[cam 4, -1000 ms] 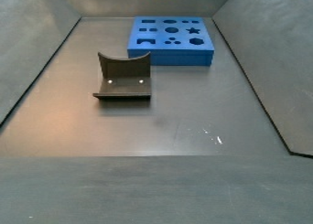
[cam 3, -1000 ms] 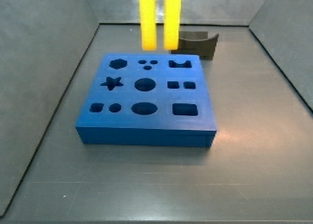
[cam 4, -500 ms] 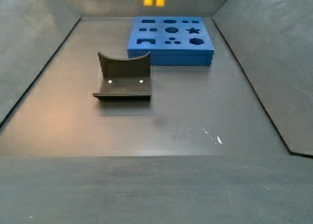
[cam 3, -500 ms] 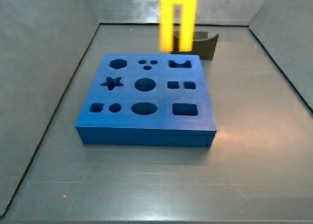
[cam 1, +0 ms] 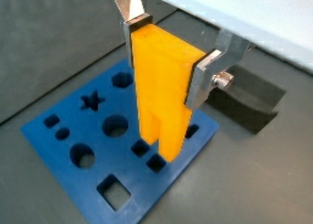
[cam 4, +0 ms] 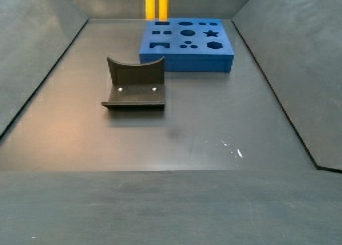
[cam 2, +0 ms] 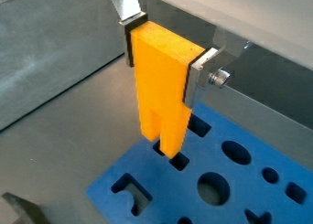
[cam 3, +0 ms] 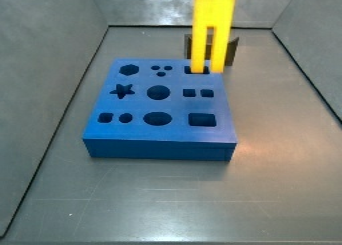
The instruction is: Insert the double-square object.
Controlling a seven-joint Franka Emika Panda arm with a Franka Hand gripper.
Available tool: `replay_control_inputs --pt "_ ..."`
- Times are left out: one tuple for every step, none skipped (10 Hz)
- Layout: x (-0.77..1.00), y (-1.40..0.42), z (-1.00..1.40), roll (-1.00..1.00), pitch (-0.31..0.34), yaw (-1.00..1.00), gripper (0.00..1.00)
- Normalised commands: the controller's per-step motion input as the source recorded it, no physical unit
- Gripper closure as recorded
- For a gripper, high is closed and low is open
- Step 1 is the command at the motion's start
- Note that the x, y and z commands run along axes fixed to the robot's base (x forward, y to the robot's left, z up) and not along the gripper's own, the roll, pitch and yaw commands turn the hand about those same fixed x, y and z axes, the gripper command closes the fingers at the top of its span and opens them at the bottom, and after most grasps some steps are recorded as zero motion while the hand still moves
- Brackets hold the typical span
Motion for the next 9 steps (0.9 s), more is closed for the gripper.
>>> replay_control_inputs --pt "0.27 -0.06 -0.30 0.22 0.056 0.14 1.00" --pt "0.13 -0.12 -0.26 0.28 0.061 0.17 1.00" --pt "0.09 -0.16 -0.29 0.29 0.064 0.15 1.00" --pt "-0.09 -0.23 -0.35 0.13 0.040 0.00 1.00" --pt "-0.18 -0.06 -0.24 0.00 0.000 0.00 1.00" --pt "-0.26 0.00 -0.11 -0.14 -0.003 0.00 1.00" --pt "-0.21 0.00 -0.07 -0.18 -0.020 0.00 1.00" --pt "-0.26 0.02 -0.01 -0.23 -0.021 0.00 1.00" --pt "0.00 0.00 0.00 -0.23 -0.030 0.07 1.00"
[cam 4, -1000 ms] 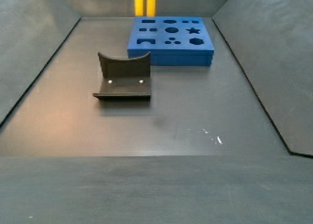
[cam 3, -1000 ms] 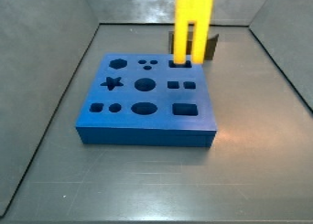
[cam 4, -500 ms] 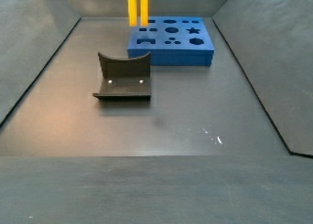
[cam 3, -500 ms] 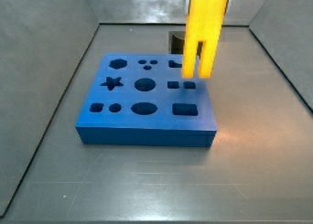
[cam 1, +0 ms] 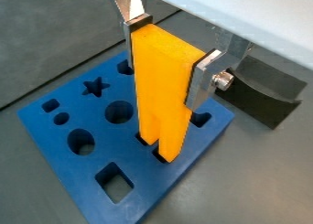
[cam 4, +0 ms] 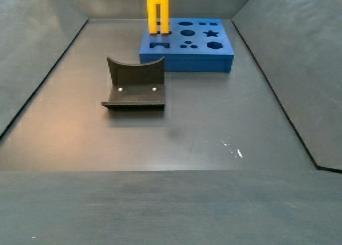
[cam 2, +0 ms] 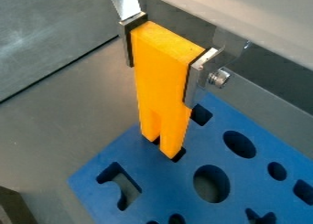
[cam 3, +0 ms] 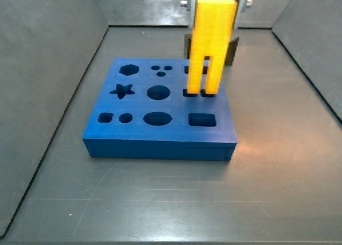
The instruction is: Insert the double-square object.
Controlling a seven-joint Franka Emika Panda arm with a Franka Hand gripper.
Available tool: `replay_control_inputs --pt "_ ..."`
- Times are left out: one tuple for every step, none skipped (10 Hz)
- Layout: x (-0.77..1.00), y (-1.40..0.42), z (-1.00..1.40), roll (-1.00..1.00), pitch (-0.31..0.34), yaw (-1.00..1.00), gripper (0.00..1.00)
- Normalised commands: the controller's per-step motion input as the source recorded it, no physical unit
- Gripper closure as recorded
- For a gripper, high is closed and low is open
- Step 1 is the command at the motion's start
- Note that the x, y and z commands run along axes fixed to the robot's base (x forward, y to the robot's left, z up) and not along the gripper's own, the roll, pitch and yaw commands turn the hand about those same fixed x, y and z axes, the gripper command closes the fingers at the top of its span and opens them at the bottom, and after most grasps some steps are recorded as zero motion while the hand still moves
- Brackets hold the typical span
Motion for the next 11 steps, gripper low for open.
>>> replay_control_inputs --pt "0.00 0.00 0.00 -0.25 -0.031 0.12 1.00" --pt "0.00 0.00 -0.03 -0.22 -0.033 0.15 1.00" --pt "0.00 0.00 -0.24 -0.10 -0.026 0.09 1.00" --pt "-0.01 0.00 -0.28 -0.01 0.000 0.03 1.00" --pt "0.00 0.00 -0.33 0.00 0.000 0.00 1.00" --pt "0.00 0.00 -0.28 0.01 0.000 -0.09 1.00" --pt "0.02 0.07 -0.25 0.05 0.034 -0.20 1.00" --pt "0.05 0.18 -0.20 0.05 0.066 -0.24 1.00" --pt "0.05 0.20 -0.09 0.06 0.113 -0.21 1.00" --pt "0.00 0.09 -0.19 0.02 0.067 -0.15 1.00" --pt "-0.03 0.00 -0.29 0.00 0.010 -0.05 1.00"
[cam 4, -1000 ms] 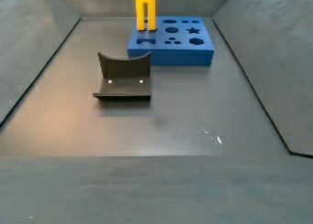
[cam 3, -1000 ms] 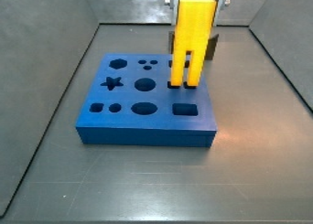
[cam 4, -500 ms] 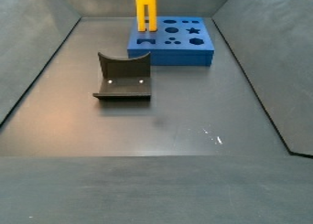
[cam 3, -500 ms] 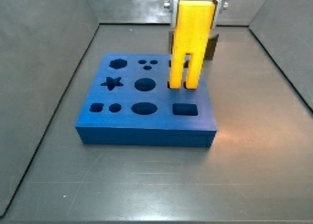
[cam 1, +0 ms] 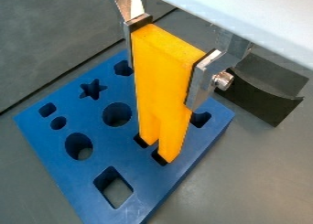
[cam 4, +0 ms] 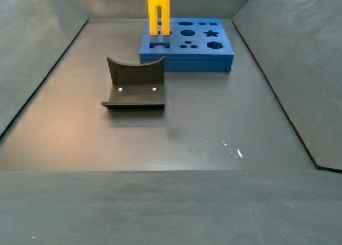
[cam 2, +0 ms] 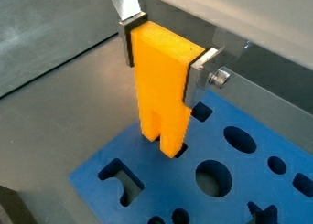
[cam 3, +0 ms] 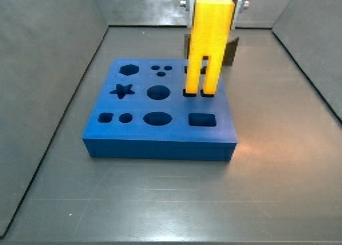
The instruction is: Insert the double-square object.
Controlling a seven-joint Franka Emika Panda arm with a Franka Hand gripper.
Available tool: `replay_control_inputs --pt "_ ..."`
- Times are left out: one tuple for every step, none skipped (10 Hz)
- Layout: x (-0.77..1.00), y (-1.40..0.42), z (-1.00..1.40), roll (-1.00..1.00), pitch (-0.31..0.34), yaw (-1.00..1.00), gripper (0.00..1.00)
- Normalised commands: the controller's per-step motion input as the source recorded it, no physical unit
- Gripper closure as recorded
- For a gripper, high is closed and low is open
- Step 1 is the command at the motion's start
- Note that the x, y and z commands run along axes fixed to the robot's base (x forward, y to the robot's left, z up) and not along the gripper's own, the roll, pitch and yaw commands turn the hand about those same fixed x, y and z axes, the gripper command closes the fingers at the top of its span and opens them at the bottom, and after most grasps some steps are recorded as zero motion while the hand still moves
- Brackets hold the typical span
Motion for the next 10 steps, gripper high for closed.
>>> replay_control_inputs --pt "-0.03 -0.07 -0.17 -0.01 0.003 0.00 1.00" --pt "0.00 -0.19 -0.03 0.00 0.027 0.00 1.00" --pt "0.07 -0.21 -0.05 0.00 0.017 0.02 1.00" --pt "0.09 -0.10 -0.10 0.00 0.000 0.03 1.00" --pt "0.11 -0.05 -0.13 0.00 0.000 0.04 1.00" --pt "0.09 0.00 -0.18 0.00 0.000 0.04 1.00" --pt "0.00 0.00 -0.25 0.00 0.000 0.01 1.00" --pt "-0.03 0.05 -0.28 0.00 0.000 0.00 1.00" --pt "-0.25 0.10 -0.20 -0.01 0.000 0.00 1.00" --pt "-0.23 0.01 -0.06 -0.04 0.000 0.00 1.00"
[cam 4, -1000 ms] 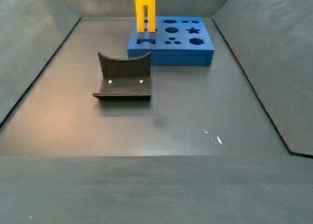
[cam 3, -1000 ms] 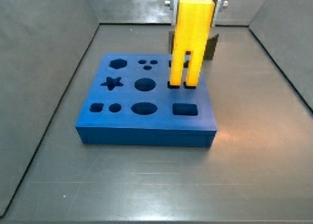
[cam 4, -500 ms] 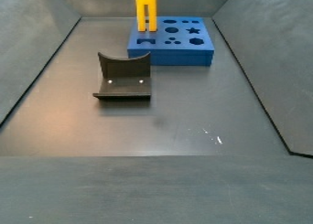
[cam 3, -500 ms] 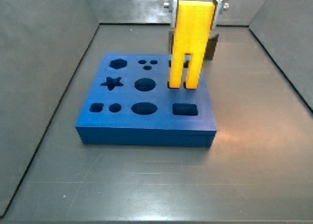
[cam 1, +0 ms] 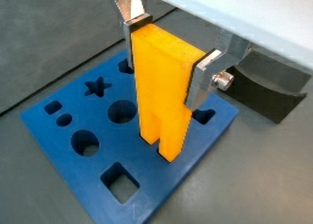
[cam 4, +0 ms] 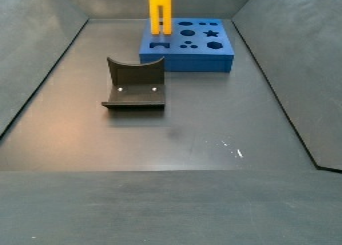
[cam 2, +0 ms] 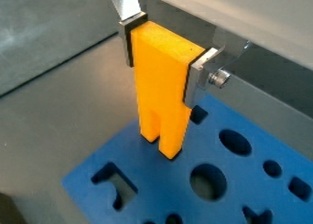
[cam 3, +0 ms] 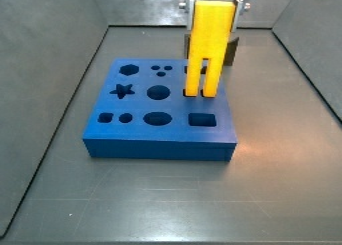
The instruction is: Insert the double-square object.
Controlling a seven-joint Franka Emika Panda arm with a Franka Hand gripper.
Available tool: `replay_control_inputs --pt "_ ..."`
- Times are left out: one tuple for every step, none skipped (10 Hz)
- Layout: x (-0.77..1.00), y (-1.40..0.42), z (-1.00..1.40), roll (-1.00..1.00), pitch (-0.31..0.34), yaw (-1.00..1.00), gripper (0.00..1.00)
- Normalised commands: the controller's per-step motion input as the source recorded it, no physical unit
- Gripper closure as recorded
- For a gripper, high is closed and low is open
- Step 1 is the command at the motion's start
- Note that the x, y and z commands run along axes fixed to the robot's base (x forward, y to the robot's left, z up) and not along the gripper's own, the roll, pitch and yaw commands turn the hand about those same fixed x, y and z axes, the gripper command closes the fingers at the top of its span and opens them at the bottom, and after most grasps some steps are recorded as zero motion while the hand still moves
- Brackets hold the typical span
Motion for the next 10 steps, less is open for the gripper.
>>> replay_control_inputs --pt "-0.03 0.00 -0.07 -0.04 0.000 0.00 1.00" --pt "0.18 -0.03 -0.17 -0.04 0.000 0.08 1.00" --pt "0.41 0.00 -0.33 -0.04 0.000 0.13 1.00" --pt "0.47 0.00 -0.48 0.00 0.000 0.16 1.00" --pt "0.27 0.00 -0.57 0.07 0.000 0.11 1.00" --pt "0.01 0.00 -0.65 0.13 0.000 0.06 1.00" --pt "0.00 0.00 -0.70 0.13 0.000 0.03 1.00" --pt "-0.06 0.00 -0.70 0.15 0.000 0.00 1.00" --pt "-0.03 0.00 -0.55 0.13 0.024 0.00 1.00" --pt "0.00 0.00 0.00 0.00 0.000 0.00 1.00"
